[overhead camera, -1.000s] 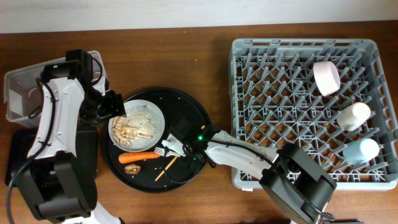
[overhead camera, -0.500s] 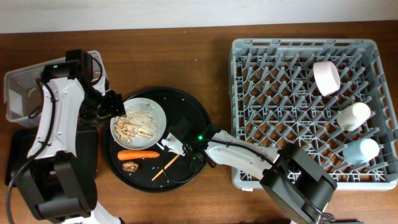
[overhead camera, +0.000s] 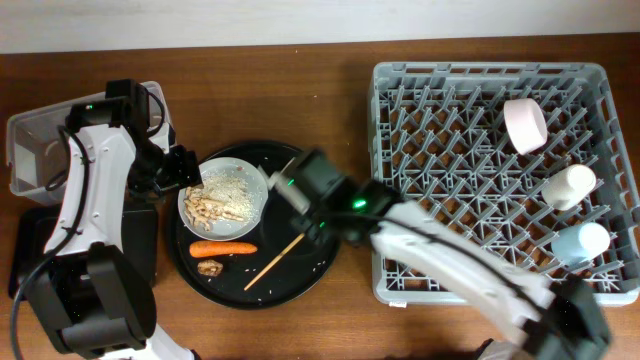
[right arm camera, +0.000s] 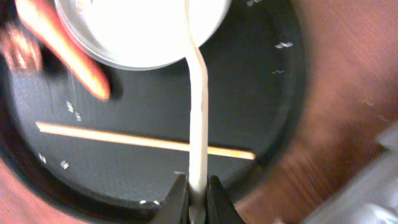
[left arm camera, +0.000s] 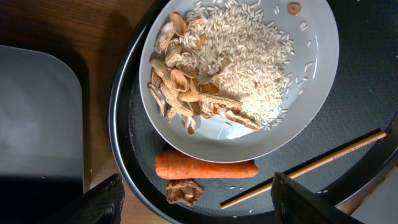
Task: Sort waste into correct bins and load items into the dishwasher rack
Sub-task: 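Carry the fork over and drop it into the rack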
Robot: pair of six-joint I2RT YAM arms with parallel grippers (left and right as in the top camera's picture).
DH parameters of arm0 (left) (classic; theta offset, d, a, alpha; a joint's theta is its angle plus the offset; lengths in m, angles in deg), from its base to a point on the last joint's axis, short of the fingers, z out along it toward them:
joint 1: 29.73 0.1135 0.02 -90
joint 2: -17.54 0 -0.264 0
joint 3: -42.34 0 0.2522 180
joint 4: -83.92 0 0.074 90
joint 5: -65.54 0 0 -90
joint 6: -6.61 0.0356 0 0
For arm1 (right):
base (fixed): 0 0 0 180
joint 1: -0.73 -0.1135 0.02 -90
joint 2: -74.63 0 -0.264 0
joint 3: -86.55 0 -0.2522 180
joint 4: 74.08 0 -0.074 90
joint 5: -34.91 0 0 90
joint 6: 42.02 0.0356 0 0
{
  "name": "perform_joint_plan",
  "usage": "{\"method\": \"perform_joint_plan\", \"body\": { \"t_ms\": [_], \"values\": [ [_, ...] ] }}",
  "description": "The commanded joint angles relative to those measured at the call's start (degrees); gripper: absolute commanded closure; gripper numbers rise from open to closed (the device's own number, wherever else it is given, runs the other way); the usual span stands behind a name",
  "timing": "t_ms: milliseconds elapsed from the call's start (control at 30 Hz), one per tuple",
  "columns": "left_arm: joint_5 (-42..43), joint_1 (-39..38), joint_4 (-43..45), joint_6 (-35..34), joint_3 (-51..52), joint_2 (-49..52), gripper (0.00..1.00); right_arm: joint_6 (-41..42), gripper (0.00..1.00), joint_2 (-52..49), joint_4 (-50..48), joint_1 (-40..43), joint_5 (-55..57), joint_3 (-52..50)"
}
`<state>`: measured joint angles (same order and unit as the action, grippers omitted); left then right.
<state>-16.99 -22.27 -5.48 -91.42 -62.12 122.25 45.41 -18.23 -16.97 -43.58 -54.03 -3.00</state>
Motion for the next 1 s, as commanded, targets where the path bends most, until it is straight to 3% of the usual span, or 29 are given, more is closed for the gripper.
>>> {"method": "perform_joint_plan", "body": {
  "t_ms": [0,167,300,467,500,567,633,767,867,933,967],
  "values": [
    [0.0,-0.2,0.1,-0.3,-0.2,0.6,0.25,13.5,0.96,7.2,5.3,9.5,1.6,1.6],
    [0.0,-0.2,0.2,-0.3,-0.2,0.6,0.25,23.7,0.96,7.0,15.2,19.7,0.3,-1.3],
    [0.0,-0.2,0.1,-0.3,-0.2,0.6,0.25,28.6,0.96,6.2,14.7,20.0,-0.8,-6.7],
    [0.0,-0.2,0.1,-0.3,-0.2,0.6,0.25,28.6,0.96,3.4,14.2,20.0,-1.3,-9.1],
    [0.0,-0.2,0.1,-0.3,-0.2,0.6,0.25,28.6,0.93,3.2,14.2,20.0,-1.3,-9.1],
    [0.0,-0.2,0.1,-0.3,-0.2,0.6,0.25,28.6,0.71,3.1,14.0,20.0,-1.5,-9.1],
    [0.0,-0.2,0.1,-0.3,-0.2,0.6,0.25,28.6,0.63,3.1,13.4,20.0,-2.0,-9.1],
    [0.0,-0.2,0.2,-0.3,-0.2,0.6,0.25,28.6,0.6,3.1,13.4,20.0,-2.1,-9.1],
    [0.0,-0.2,0.2,-0.3,-0.2,0.6,0.25,28.5,0.52,3.1,12.7,20.0,-4.5,-9.1],
    [0.0,-0.2,0.2,-0.3,-0.2,0.6,0.25,28.5,0.29,3.1,12.5,20.0,-5.8,-9.1],
    [0.0,-0.2,0.2,-0.3,-0.2,0.6,0.25,28.0,0.27,3.1,12.6,20.0,-5.8,-9.1]
  ]
}}
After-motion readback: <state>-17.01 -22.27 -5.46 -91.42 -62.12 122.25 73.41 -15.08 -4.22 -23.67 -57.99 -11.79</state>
